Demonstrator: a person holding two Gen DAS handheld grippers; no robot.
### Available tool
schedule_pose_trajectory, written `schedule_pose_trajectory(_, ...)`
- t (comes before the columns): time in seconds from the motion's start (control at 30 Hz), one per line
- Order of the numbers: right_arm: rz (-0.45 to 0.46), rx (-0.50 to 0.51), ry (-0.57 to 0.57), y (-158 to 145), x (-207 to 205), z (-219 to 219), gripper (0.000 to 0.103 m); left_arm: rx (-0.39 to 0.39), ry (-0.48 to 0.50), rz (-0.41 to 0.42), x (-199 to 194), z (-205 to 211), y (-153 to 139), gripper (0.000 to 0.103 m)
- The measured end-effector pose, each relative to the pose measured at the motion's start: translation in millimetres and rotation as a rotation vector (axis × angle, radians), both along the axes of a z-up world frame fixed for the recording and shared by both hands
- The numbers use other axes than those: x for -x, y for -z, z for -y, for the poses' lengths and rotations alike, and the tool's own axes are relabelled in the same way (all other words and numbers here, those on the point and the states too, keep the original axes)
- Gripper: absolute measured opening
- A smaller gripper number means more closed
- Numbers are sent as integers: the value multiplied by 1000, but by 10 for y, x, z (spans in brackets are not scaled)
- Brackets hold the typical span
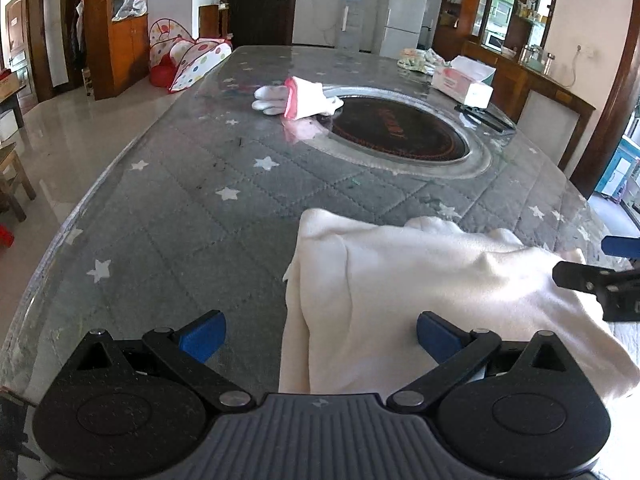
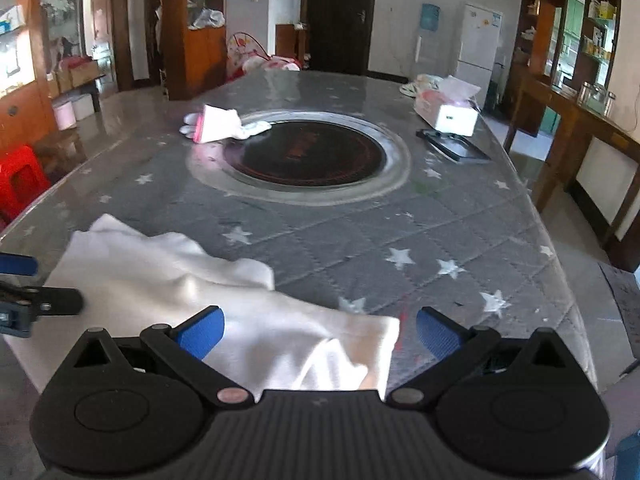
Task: Fold clothes
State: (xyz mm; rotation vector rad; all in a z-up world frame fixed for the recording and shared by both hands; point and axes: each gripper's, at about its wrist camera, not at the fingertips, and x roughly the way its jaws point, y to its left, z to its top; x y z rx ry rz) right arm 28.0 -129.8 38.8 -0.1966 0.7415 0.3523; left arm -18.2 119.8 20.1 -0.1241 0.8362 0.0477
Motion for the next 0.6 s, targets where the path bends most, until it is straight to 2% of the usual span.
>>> schedule_pose_trajectory(0.2,-2,62,-36,109,115,-114,103,3,1,5,42,-21,-23,103)
schedule_pose_trajectory(0.43,52,-6,-123,-82,392,-262,103,-59,13,42,247,-95,-96,103)
schedule_pose_trajectory(0.6,61,50,-205,44,548,-521,103,-69,24,37,341,-107,-45,103)
